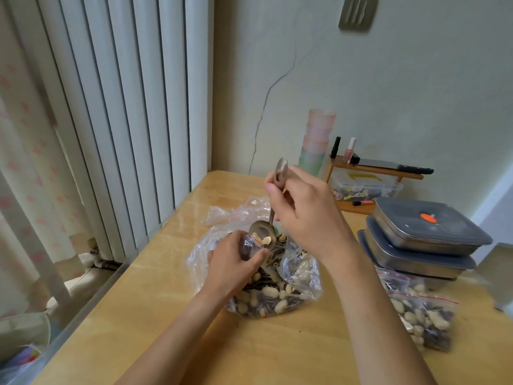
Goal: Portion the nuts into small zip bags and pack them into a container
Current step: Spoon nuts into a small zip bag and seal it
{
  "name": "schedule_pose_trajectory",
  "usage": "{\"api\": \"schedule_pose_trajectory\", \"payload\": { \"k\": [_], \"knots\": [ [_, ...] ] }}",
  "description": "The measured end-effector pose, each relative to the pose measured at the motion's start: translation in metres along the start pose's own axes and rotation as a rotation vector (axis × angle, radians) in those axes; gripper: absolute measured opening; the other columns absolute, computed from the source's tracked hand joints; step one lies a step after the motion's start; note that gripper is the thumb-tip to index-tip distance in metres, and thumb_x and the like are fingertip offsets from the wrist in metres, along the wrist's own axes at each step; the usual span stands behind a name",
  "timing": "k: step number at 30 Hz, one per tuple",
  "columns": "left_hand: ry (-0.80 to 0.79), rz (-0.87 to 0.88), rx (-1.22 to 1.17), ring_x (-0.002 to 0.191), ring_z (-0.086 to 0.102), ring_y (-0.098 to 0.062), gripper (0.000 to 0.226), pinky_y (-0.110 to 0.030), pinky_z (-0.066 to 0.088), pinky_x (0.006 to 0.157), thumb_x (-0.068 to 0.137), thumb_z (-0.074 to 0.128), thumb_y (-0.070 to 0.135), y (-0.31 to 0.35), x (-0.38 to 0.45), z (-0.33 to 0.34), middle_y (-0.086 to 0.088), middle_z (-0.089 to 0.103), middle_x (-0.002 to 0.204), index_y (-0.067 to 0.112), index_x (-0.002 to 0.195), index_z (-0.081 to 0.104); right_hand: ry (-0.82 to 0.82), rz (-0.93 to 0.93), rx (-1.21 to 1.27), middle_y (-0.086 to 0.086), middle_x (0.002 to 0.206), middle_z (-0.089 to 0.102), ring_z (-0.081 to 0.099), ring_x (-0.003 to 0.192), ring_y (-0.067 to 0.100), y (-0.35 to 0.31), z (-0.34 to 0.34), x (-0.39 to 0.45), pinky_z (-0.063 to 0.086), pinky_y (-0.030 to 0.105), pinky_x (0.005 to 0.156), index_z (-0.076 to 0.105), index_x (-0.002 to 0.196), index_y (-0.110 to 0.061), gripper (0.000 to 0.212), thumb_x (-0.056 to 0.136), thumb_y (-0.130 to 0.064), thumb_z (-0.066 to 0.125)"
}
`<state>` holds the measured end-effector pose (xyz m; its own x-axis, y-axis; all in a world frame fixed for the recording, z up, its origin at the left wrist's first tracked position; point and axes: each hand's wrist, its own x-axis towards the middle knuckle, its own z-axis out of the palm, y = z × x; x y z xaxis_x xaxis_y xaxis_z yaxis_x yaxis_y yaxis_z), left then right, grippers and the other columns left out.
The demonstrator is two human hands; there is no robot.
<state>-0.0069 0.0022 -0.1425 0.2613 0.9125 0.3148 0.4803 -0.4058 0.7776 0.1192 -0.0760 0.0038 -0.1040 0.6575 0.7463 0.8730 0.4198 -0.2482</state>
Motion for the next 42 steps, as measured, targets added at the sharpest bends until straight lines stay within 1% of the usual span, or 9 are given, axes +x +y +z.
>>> {"api": "schedule_pose_trajectory", "payload": {
  "k": [7,12,15,19,25,32,35,38,42],
  "knots": [
    [0.025,0.001,-0.138,0.074,0.064,-0.009,0.040,-0.038,0.055,0.073,0.082,0.074,0.058,0.004,-0.002,-0.003,0.007,0.067,0.080,0.031,0.103,0.053,0.112,-0.111,-0.035,0.003,0.084,0.057,0.053,0.066,0.015,-0.001,-0.001,0.002,0.043,0.024,0.060,0.063,0.099,-0.001,0.017,0.107,-0.011,0.051],
    [0.031,0.022,-0.190,0.074,0.064,0.001,0.042,-0.015,0.047,0.062,0.085,0.076,0.048,0.008,-0.004,-0.006,0.008,0.068,0.080,0.024,0.112,0.054,0.145,-0.134,-0.022,0.004,0.085,0.058,0.057,0.066,0.015,-0.003,-0.003,0.002,0.042,0.016,0.062,0.064,0.100,0.000,0.016,0.106,-0.010,0.053],
    [0.032,0.032,-0.211,0.077,0.063,0.007,0.041,-0.008,0.043,0.063,0.086,0.077,0.043,0.011,-0.005,-0.008,0.010,0.069,0.085,0.021,0.113,0.055,0.150,-0.143,-0.016,0.005,0.085,0.059,0.060,0.065,0.016,-0.002,-0.003,0.002,0.044,0.020,0.060,0.064,0.099,0.000,0.017,0.106,-0.011,0.052],
    [0.025,0.036,-0.215,0.077,0.062,0.009,0.041,-0.009,0.044,0.063,0.088,0.076,0.042,0.012,-0.006,-0.009,0.010,0.068,0.085,0.018,0.114,0.054,0.142,-0.109,0.011,0.004,0.087,0.060,0.065,0.066,0.018,0.003,-0.003,0.001,0.047,0.027,0.059,0.063,0.099,-0.002,0.018,0.107,-0.013,0.051],
    [0.037,0.075,-0.170,0.074,0.063,-0.004,0.038,-0.019,0.049,0.062,0.087,0.076,0.046,0.006,-0.005,-0.007,0.008,0.068,0.083,0.025,0.109,0.053,0.175,0.016,-0.019,0.000,0.082,0.060,0.065,0.067,0.017,0.019,0.001,-0.002,0.050,0.035,0.062,0.062,0.095,-0.007,0.018,0.107,-0.015,0.051],
    [0.058,0.208,-0.237,0.103,0.061,-0.003,0.038,-0.020,0.049,0.087,0.088,0.070,0.055,0.008,-0.006,-0.010,0.019,0.063,0.108,0.032,0.114,0.055,0.226,0.102,-0.043,0.002,0.083,0.061,0.067,0.067,0.018,0.028,0.001,-0.005,0.053,0.036,0.058,0.062,0.093,-0.006,0.025,0.108,-0.020,0.048],
    [0.025,0.200,-0.301,0.100,0.064,-0.005,0.042,-0.015,0.048,0.085,0.088,0.069,0.054,0.011,-0.010,-0.013,0.021,0.062,0.109,0.031,0.119,0.053,0.198,0.135,-0.073,0.000,0.080,0.061,0.065,0.069,0.017,0.032,0.002,-0.005,0.050,0.032,0.063,0.063,0.092,-0.008,0.024,0.107,-0.020,0.049],
    [-0.022,0.131,-0.298,0.087,0.064,0.001,0.050,-0.012,0.047,0.077,0.086,0.065,0.057,0.008,-0.010,-0.012,0.023,0.063,0.107,0.028,0.123,0.049,0.163,0.183,-0.066,-0.001,0.076,0.060,0.065,0.071,0.017,0.034,0.004,-0.006,0.047,0.027,0.066,0.063,0.092,-0.010,0.021,0.107,-0.019,0.051],
    [-0.088,0.075,-0.231,0.086,0.062,-0.001,0.046,-0.024,0.054,0.077,0.092,0.062,0.051,0.001,-0.009,-0.008,0.020,0.061,0.107,0.025,0.121,0.037,0.153,0.201,-0.042,-0.001,0.076,0.062,0.067,0.071,0.019,0.036,0.004,-0.006,0.051,0.035,0.067,0.062,0.090,-0.010,0.022,0.107,-0.021,0.051]
  ]
}}
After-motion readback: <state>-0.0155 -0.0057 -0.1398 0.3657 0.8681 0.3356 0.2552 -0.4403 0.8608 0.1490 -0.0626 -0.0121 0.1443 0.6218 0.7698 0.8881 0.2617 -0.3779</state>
